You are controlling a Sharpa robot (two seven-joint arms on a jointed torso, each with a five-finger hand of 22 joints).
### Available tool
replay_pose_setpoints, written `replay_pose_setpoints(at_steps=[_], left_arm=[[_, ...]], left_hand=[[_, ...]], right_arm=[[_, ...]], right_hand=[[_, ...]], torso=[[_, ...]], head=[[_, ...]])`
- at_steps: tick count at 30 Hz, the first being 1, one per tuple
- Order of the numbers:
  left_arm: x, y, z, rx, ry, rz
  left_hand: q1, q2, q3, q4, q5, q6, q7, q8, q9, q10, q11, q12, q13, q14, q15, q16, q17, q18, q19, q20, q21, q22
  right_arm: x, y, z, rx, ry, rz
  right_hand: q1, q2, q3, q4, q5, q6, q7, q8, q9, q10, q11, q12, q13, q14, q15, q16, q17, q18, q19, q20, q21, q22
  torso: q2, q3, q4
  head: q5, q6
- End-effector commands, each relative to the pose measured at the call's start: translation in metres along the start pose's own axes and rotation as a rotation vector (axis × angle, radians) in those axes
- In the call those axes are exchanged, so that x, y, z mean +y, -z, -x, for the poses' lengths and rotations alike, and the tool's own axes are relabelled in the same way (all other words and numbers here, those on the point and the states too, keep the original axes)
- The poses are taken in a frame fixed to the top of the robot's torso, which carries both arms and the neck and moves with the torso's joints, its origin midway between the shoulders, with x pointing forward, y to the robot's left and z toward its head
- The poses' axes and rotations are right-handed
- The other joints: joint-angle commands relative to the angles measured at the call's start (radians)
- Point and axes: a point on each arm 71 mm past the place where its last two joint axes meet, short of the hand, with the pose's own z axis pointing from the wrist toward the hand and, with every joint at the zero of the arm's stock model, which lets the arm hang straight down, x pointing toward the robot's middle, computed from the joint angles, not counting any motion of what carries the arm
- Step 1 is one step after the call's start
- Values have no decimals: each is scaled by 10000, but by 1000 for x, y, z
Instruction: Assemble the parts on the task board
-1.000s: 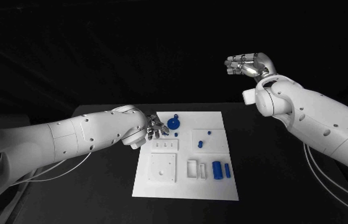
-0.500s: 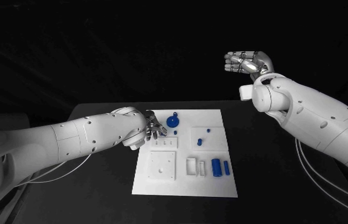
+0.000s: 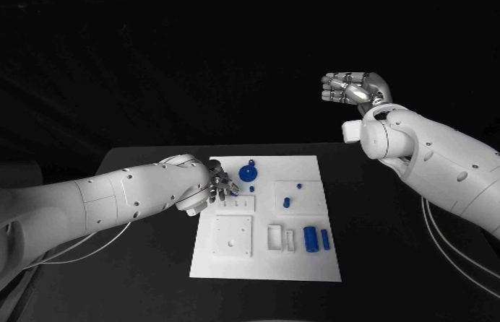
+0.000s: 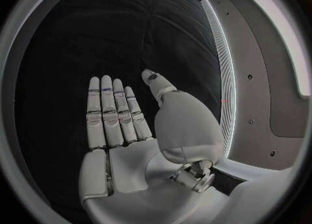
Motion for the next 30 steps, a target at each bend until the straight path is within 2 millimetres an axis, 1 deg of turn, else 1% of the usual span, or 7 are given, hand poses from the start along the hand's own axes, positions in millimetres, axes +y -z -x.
replay_pose_setpoints(at_steps=[1, 4, 5, 8, 11, 12, 30], left_arm=[[-1, -1, -4, 186, -135, -12], [-1, -1, -6, 249, -151, -23], [-1, -1, -7, 265, -154, -25], [-2, -1, -9, 319, -166, -37], [-2, -1, -11, 363, -176, -52], [-2, -1, -11, 376, -180, -55], [0, -2, -17, 561, -236, -19]], left_hand=[[1, 78, 544, -506, 24, 1636, -1000, 29, 394, 428, -103, 44, 8, -63, -23, -4, -8, -195, 52, -1, -28, 30], [1, 78, 544, -506, 24, 1636, -1000, 29, 394, 428, -103, 44, 8, -63, -23, -4, -8, -195, 52, -1, -28, 30], [9, 106, 555, -491, 9, 1632, -997, 28, 406, 422, -96, 50, 25, -25, -33, 32, -5, -222, 459, -22, -984, 1076], [9, 106, 555, -491, 9, 1632, -997, 28, 406, 422, -96, 50, 25, -25, -33, 32, -5, -222, 459, -22, -984, 1076], [9, 106, 555, -491, 9, 1632, -997, 28, 406, 422, -96, 50, 25, -25, -33, 32, -5, -222, 459, -22, -984, 1076], [13, 105, 557, -498, 1, 1618, -996, 24, 412, 425, -102, 56, 33, -24, -37, 61, 24, -234, 604, -19, -1329, 1441], [13, 105, 557, -498, 1, 1618, -996, 24, 412, 425, -102, 56, 33, -24, -37, 61, 24, -234, 604, -19, -1329, 1441]], right_arm=[[1, 0, -2, 155, -68, 73], [0, -1, -2, 178, -71, 29], [0, -1, -3, 184, -72, 19], [-1, -1, -3, 202, -71, -13], [-1, -1, -3, 209, -65, -37], [-1, -1, -2, 208, -63, -43], [-4, -2, -5, 287, -78, -141]], right_hand=[[26, 48, -46, 4, 43, -74, 5, -14, -15, -76, 4, -59, -15, -36, 36, -40, -7, -89, -76, -23, 40, -9], [31, 48, -55, -5, 51, -115, 12, -14, -16, -116, 21, -64, -16, -62, 61, -44, -8, -92, -104, -15, 38, -11], [30, 48, -73, -7, 50, -121, 14, -14, -16, -135, 25, -59, -14, -80, 67, -44, -8, -93, -121, -6, 38, -11], [34, 52, -87, -11, 49, -117, 14, -15, -16, -144, 29, -58, -15, -94, 71, -44, -8, -91, -132, -2, 41, -10], [35, 51, -96, -14, 50, -111, 13, -15, -16, -149, 28, -58, -15, -97, 70, -42, -8, -92, -141, 2, 40, -11], [38, 63, -117, -18, 51, -109, 14, -13, -15, -161, 33, -59, -15, -112, 73, -39, -8, -89, -153, 5, 47, -9], [43, 106, -204, -42, 51, -150, 20, -16, -17, -180, 39, -55, -15, -140, 79, -33, -8, -104, -217, 17, 64, -7]], torso=[[2, 5, -3], [1, 3, 1], [1, 0, 1], [3, -5, 0], [-1, 1, 5], [-3, 2, 5], [0, 5, -1]], head=[[28, -27], [40, -44], [40, -50], [33, -54], [14, -59], [12, -58], [13, -84]])
